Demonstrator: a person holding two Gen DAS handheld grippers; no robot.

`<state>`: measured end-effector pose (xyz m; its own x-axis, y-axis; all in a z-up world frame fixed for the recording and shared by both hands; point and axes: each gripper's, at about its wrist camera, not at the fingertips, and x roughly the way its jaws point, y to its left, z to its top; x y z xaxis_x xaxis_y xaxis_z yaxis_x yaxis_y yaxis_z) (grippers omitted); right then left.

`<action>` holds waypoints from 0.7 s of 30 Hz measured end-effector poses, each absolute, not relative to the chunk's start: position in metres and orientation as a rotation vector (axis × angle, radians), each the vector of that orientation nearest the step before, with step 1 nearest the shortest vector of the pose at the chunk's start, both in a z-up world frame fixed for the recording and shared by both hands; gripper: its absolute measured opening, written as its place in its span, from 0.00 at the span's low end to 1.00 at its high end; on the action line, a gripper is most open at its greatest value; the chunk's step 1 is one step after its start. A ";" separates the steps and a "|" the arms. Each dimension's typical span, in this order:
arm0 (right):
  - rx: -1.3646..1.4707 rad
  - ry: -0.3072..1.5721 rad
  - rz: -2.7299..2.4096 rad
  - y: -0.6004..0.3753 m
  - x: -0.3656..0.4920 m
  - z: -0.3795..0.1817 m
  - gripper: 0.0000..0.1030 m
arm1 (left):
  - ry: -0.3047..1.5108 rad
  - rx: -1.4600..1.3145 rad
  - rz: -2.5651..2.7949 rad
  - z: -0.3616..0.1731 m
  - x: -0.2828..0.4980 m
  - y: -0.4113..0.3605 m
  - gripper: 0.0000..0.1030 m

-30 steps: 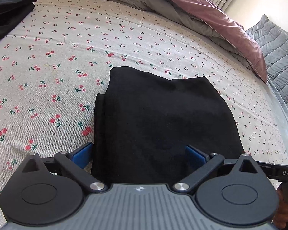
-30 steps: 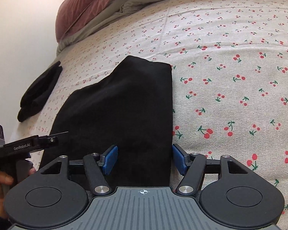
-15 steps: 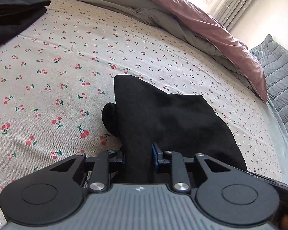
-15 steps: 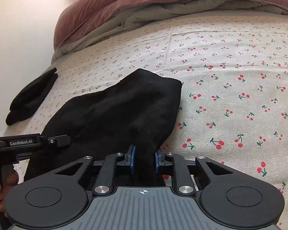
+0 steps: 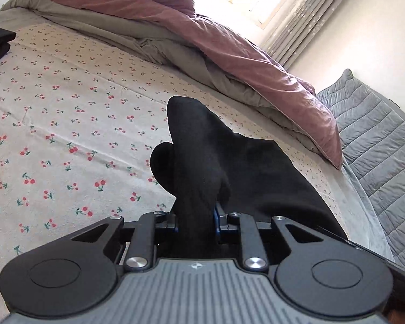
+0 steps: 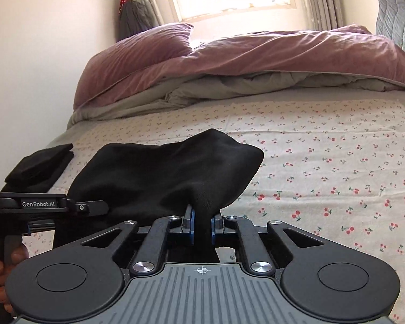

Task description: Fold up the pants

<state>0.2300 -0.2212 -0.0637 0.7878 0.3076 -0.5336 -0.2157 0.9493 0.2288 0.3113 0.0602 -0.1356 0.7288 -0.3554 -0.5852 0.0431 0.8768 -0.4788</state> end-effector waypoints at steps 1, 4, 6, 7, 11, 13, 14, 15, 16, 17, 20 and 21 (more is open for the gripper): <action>0.151 0.590 0.272 -0.225 0.237 -0.061 0.10 | 0.720 -0.457 -0.232 -0.135 0.318 0.057 0.12; 0.149 0.587 0.244 -0.238 0.266 -0.059 0.10 | 0.740 -0.456 -0.229 -0.144 0.344 0.047 0.12; 0.158 0.625 0.238 -0.246 0.291 -0.071 0.10 | 0.784 -0.453 -0.213 -0.163 0.360 0.043 0.16; 0.161 0.656 0.241 -0.249 0.303 -0.082 0.11 | 0.812 -0.448 -0.202 -0.175 0.369 0.043 0.19; 0.197 0.827 0.126 -0.260 0.337 -0.137 0.34 | 0.843 -0.438 -0.154 -0.200 0.382 0.048 0.43; 0.207 0.808 0.123 -0.266 0.335 -0.142 0.41 | 0.843 -0.416 -0.154 -0.193 0.378 0.048 0.43; 0.214 0.811 0.121 -0.267 0.335 -0.138 0.41 | 0.840 -0.397 -0.153 -0.189 0.376 0.048 0.43; 0.219 0.807 0.119 -0.267 0.334 -0.134 0.41 | 0.835 -0.383 -0.148 -0.187 0.374 0.049 0.43; 0.212 0.804 0.121 -0.267 0.331 -0.131 0.42 | 0.826 -0.365 -0.138 -0.183 0.374 0.048 0.43; 0.199 0.804 0.118 -0.266 0.330 -0.129 0.43 | 0.815 -0.360 -0.133 -0.180 0.372 0.050 0.43; 0.185 0.797 0.088 -0.266 0.323 -0.123 0.51 | 0.788 -0.399 -0.108 -0.171 0.372 0.055 0.44; 0.187 0.800 0.078 -0.266 0.322 -0.121 0.52 | 0.781 -0.413 -0.101 -0.167 0.368 0.057 0.46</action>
